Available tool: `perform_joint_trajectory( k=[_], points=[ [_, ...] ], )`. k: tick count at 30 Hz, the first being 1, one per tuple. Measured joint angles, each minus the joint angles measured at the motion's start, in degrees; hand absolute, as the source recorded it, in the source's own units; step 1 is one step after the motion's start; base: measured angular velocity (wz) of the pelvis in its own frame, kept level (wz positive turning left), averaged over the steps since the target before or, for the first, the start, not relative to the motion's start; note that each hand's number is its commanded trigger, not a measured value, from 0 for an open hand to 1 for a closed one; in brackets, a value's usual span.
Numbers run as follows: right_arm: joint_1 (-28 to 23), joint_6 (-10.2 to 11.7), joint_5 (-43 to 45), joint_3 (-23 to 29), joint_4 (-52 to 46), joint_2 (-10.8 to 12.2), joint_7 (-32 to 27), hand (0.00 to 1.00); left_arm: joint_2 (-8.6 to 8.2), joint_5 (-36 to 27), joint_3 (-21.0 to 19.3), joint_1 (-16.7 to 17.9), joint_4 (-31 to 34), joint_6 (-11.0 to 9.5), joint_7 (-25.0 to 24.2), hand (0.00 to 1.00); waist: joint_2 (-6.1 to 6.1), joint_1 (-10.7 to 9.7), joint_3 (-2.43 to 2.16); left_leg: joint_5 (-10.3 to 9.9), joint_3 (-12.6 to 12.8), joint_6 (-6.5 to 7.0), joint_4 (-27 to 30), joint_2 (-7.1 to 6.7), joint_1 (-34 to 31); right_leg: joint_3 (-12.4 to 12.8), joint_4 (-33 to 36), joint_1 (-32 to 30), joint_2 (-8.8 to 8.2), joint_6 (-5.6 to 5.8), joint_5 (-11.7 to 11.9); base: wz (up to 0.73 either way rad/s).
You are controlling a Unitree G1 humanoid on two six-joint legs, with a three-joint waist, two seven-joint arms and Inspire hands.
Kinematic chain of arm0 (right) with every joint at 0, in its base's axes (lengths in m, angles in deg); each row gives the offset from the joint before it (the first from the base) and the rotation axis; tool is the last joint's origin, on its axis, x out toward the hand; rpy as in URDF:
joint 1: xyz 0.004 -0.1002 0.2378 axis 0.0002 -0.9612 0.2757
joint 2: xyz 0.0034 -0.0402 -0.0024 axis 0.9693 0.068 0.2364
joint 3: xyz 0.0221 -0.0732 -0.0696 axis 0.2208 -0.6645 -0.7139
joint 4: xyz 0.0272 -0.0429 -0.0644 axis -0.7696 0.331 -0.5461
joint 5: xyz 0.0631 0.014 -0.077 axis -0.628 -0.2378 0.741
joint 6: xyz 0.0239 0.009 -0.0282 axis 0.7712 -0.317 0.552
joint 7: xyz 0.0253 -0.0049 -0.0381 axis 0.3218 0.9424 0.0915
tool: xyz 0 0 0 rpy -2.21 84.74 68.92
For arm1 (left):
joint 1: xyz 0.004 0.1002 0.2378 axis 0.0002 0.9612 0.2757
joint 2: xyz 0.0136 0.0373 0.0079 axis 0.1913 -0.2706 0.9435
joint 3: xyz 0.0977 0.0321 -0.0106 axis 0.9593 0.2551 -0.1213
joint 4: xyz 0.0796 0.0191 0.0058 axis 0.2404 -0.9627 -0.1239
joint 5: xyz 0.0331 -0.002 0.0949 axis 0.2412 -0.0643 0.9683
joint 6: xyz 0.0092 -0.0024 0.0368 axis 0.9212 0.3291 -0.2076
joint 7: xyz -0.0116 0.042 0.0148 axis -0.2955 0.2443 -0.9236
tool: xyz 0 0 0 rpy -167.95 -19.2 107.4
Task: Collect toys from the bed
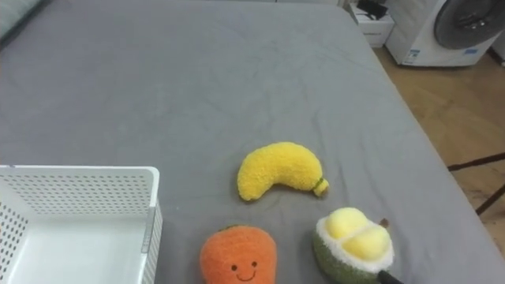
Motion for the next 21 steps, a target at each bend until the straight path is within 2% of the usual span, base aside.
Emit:
perform_joint_trajectory(
  k=[3,6,21],
  points=[
    [-0.11,1.31,2.23,-3.55,-4.08,0.01,-1.76,0.0,0.07,-0.04,1.53,-0.01,0.41,0.07,0.14,0.0,0.11,0.64,0.03,0.0,0.21,0.0,0.0,0.01,-0.03,0.19,-0.02,-0.11,0.0,0.01,0.03,-0.03],
    [0.15,1.64,5.02,-6.11,-7.65,0.06,-2.16,0.0,0.13,-0.1,2.97,0.09,0.46,0.02,0.14,0.0,0.3,1.0,0.01,0.0,0.17,0.0,0.02,0.02,-0.02,-0.19,0.1,-0.08,-0.05,0.01,0.03,0.0],
    [0.59,1.81,7.12,-9.46,-20.83,0.33,-2.68,0.0,-0.2,-0.09,5.47,0.55,0.86,0.47,0.34,0.0,1.21,0.84,-0.48,0.03,0.09,0.02,0.29,0.02,-0.18,-0.38,0.43,0.3,-0.17,-0.01,0.06,0.0]
  ],
)
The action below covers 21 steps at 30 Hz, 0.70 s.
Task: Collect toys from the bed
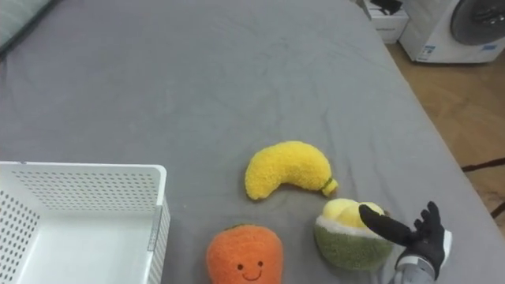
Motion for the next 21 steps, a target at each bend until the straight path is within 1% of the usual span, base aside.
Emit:
perform_joint_trajectory(
  k=[4,13,16,18,21],
  points=[
    [-0.02,0.0,0.0,-1.53,-1.27,0.09,0.17,0.0,0.01,0.0,0.94,0.09,0.01,0.01,0.07,0.0,-0.08,0.03,-0.03,0.01,-0.01,0.02,0.21,-0.03,-0.08,-0.03,0.01,0.21,-0.11,0.01,-0.01,0.0],
    [-0.5,-0.01,2.37,-1.57,-1.26,0.1,1.39,0.0,0.0,0.02,0.97,1.28,2.65,0.33,0.05,0.0,-0.49,-0.08,0.05,0.03,-0.44,0.05,0.18,-0.05,-0.78,-0.09,-0.51,-0.07,-0.06,0.07,0.05,0.02],
    [-1.46,-0.08,5.05,-1.57,-1.2,0.11,2.78,0.0,0.0,0.07,0.92,1.67,3.45,0.38,-0.01,0.0,-0.59,-0.04,0.1,0.03,-0.5,0.05,0.17,-0.05,-0.92,-0.1,-0.49,-0.21,-0.06,0.06,0.05,0.0],
    [-1.89,-0.13,9.75,-1.62,-0.2,0.11,4.06,0.0,0.02,0.18,0.86,1.82,4.37,1.23,-0.44,0.0,-0.76,-0.05,0.15,0.03,-0.68,0.05,0.28,-0.05,-0.78,-0.23,-0.46,-0.16,-0.08,0.05,0.05,0.0],
    [-1.89,-0.73,15.37,-2.05,3.44,0.09,5.8,0.0,0.21,0.14,0.93,2.31,4.56,1.3,-0.58,0.0,-1.31,-0.07,0.09,0.03,-0.86,0.05,0.6,-0.07,-0.6,-0.71,-0.4,0.16,-0.2,0.05,0.06,0.03]
  ],
)
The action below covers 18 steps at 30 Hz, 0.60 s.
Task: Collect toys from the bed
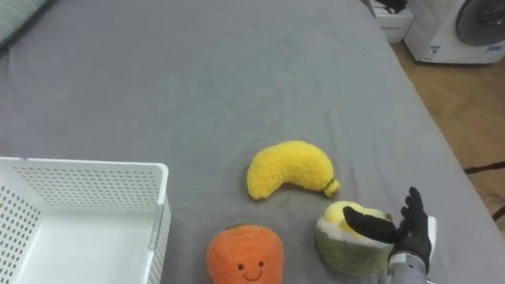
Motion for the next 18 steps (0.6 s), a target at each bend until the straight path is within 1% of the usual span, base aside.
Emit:
perform_joint_trajectory(
  k=[2,3,4,6,7,8,12,15,18],
  points=[
    [-0.35,-1.1,3.45,-0.23,0.94,0.0,0.52,0.0,0.03,0.0,-0.01,-0.01,-0.01,0.12,-0.21,0.0,-0.22,0.1,0.04,0.0,-0.05,0.0,0.27,-0.02,0.02,-0.02,0.04,-0.04,-0.07,0.0,0.0,0.0],
    [-0.35,-1.4,5.84,-0.61,2.0,-0.03,0.52,0.0,0.06,0.0,-0.04,-0.02,-0.01,0.35,-0.38,0.0,-0.37,0.12,-0.02,0.0,0.02,0.0,0.32,0.0,0.04,0.09,0.04,-0.12,-0.05,0.0,0.0,0.0],
    [-0.37,-1.48,6.99,-0.79,2.56,-0.03,0.52,0.0,0.09,0.01,-0.04,0.01,-0.01,0.47,-0.38,0.0,-0.45,0.08,-0.08,0.0,0.02,0.0,0.3,0.02,0.13,0.21,0.02,-0.1,-0.03,0.0,0.0,0.0],
    [-0.42,-1.53,9.31,-1.26,5.72,-0.03,0.6,0.0,0.09,0.01,-0.06,0.05,-0.01,1.06,-0.36,0.0,-0.43,0.24,0.05,-0.01,0.02,0.0,0.09,0.06,0.79,0.17,-0.02,0.65,0.07,-0.01,0.0,0.0],
    [-0.44,-1.62,9.65,-1.24,6.63,-0.04,0.78,0.0,0.08,0.0,-0.07,0.07,-0.01,1.08,-0.36,0.0,-0.47,0.33,0.05,-0.02,0.05,0.0,-0.06,0.06,1.06,0.17,-0.03,0.86,0.09,-0.01,0.0,-0.03],
    [-0.48,-2.01,11.19,-1.24,7.84,-0.05,1.14,0.0,0.07,0.0,-0.06,0.02,-0.01,1.07,-0.36,0.0,-0.51,0.53,-0.05,-0.02,0.06,0.0,-0.34,0.05,1.28,0.2,-0.02,0.88,0.1,-0.01,-0.01,-0.05],
    [-0.48,-2.2,14.68,-1.29,12.15,-0.12,2.56,0.0,0.15,0.02,-0.05,-0.1,0.0,1.05,-0.37,0.0,-0.45,1.43,-0.01,-0.02,0.19,0.0,-0.41,0.02,1.1,0.17,0.02,0.67,0.1,-0.02,0.03,-0.01],
    [-0.43,-2.23,15.91,-1.31,13.07,-0.12,3.68,0.0,0.14,0.12,-0.14,-0.07,0.16,1.06,-0.41,0.0,-0.42,1.71,-0.02,-0.02,0.15,0.0,-0.56,0.02,1.01,0.01,-0.09,0.72,0.1,-0.02,0.03,0.0],
    [-0.36,-2.21,17.21,-1.35,14.08,-0.24,4.45,0.0,0.13,3.0,-0.67,-0.05,1.32,1.12,-0.53,0.0,-0.66,1.76,-0.04,-0.01,-0.01,0.0,-0.54,0.0,0.85,-0.21,-0.09,0.93,0.04,-0.02,0.03,0.03]
  ],
)
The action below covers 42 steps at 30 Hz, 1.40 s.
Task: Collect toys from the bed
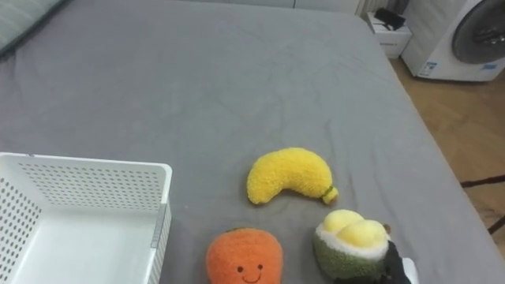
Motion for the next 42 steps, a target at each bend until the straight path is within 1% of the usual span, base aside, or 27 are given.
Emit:
perform_joint_trajectory(
  k=[3,8,11,13,17,18,19,20,24,26,29,32,36,40,42],
  points=[
    [0.01,-0.11,1.13,0.0,1.2,-0.03,1.42,0.0,0.02,1.48,-0.57,0.07,0.11,0.04,-0.03,0.0,-0.24,0.13,0.07,0.0,-0.03,0.0,0.03,0.0,-0.02,-0.01,0.0,0.02,-0.01,0.0,0.0,0.0],
    [0.01,-0.3,1.12,-0.03,1.63,-0.06,1.69,0.0,0.04,1.5,-0.55,0.06,0.31,0.36,-0.2,0.0,-0.28,0.11,0.1,0.0,-0.19,0.0,0.07,0.02,0.04,-0.02,-0.04,-0.09,-0.01,0.0,0.0,0.0],
    [0.01,-0.3,1.29,-0.36,1.64,-0.04,1.38,0.0,0.05,1.49,-0.55,-0.03,0.3,0.35,-0.25,0.0,-0.3,0.14,0.12,-0.01,-0.21,0.0,0.08,0.01,0.08,-0.07,-0.12,-0.16,-0.01,0.0,-0.01,0.0],
    [0.01,-0.3,3.32,-0.37,1.6,0.05,0.84,0.0,0.03,1.49,-0.54,0.0,0.29,0.35,-0.25,0.0,-0.3,0.25,0.13,-0.01,-0.22,0.0,0.08,0.01,0.08,-0.06,-0.11,-0.16,0.0,0.0,-0.01,0.0],
    [0.02,-0.3,4.74,-0.38,0.57,0.25,-0.49,0.0,-0.08,1.47,-0.51,-0.13,0.28,0.35,-0.25,0.0,-0.2,0.72,0.13,-0.01,-0.16,0.0,0.07,0.02,0.06,-0.03,-0.05,0.02,0.01,0.0,0.0,0.0],
    [-0.05,-0.37,4.94,-0.39,-0.31,0.31,-0.63,0.47,-0.1,1.46,-0.48,-0.21,0.28,0.35,-0.25,0.0,-0.14,0.91,0.15,-0.01,-0.06,0.0,0.07,0.02,0.03,-0.03,0.0,0.07,0.0,0.0,0.0,0.0],
    [-0.05,-0.38,5.04,-0.39,-1.03,0.35,-0.73,0.64,-0.11,1.46,-0.46,-0.21,0.28,0.35,-0.25,0.0,-0.09,0.94,0.18,-0.01,-0.07,0.0,0.07,0.02,0.03,-0.03,0.02,0.06,-0.01,0.0,0.0,0.0],
    [-0.05,-0.38,5.29,-0.52,-2.59,0.38,-1.02,1.0,-0.11,1.47,-0.43,-0.28,0.18,0.35,-0.24,0.0,0.04,1.03,0.19,-0.01,-0.07,0.0,0.08,0.02,0.04,-0.01,0.05,0.07,0.0,0.0,0.0,0.0],
    [0.28,-0.17,5.31,-1.64,-5.87,0.38,-1.97,1.0,-0.23,1.47,-0.31,-0.94,-0.53,0.29,-0.2,0.0,0.18,1.53,0.24,-0.01,-0.02,0.0,0.09,0.05,0.33,-0.11,0.08,0.41,0.02,-0.01,0.01,0.0],
    [0.85,-0.1,5.3,-2.13,-6.57,0.4,-2.52,1.0,-0.31,1.46,-0.27,-0.98,-0.64,0.24,-0.2,0.0,0.18,1.56,0.25,-0.01,0.02,0.0,0.1,0.07,0.29,-0.08,0.13,0.34,0.02,-0.03,0.02,0.0],
    [0.82,-0.11,5.39,-2.74,-10.31,0.44,-2.77,1.0,-0.44,1.47,0.4,-0.9,-0.62,0.27,-0.2,0.0,0.3,1.53,0.32,-0.02,0.2,0.0,0.08,0.1,0.08,0.06,0.16,0.01,0.04,-0.06,0.06,-0.02],
    [0.82,-0.16,5.53,-4.39,-12.54,0.47,-2.75,1.0,-0.46,1.48,0.69,-0.89,-0.55,0.36,-0.2,0.0,0.43,1.47,0.4,-0.01,0.14,0.0,0.06,0.1,-0.01,0.0,0.1,-0.01,0.04,-0.06,0.06,0.0],
    [0.83,-0.17,5.35,-7.0,-12.77,0.59,-1.97,1.0,-0.47,1.48,0.93,-1.02,-0.54,0.36,-0.2,0.0,0.68,1.53,0.46,-0.01,-0.15,0.0,0.05,0.09,-0.25,-0.36,0.08,-0.15,-0.01,-0.06,0.06,0.03],
    [0.75,-0.16,5.37,-7.21,-12.14,0.81,-0.67,1.0,-0.48,1.46,1.29,-1.01,-0.55,0.29,-0.2,0.0,0.85,1.53,0.4,-0.01,-0.4,0.0,0.08,0.05,-0.24,-0.68,0.08,-0.04,-0.06,-0.06,0.06,0.04],
    [0.35,-0.16,5.34,-7.25,-12.15,0.88,-0.24,1.0,-0.5,1.47,1.38,-0.99,-0.55,0.28,-0.21,0.0,0.93,1.49,0.3,-0.01,-0.4,0.0,0.11,0.05,-0.22,-0.68,0.13,-0.03,-0.07,-0.06,0.07,0.0]
  ],
)
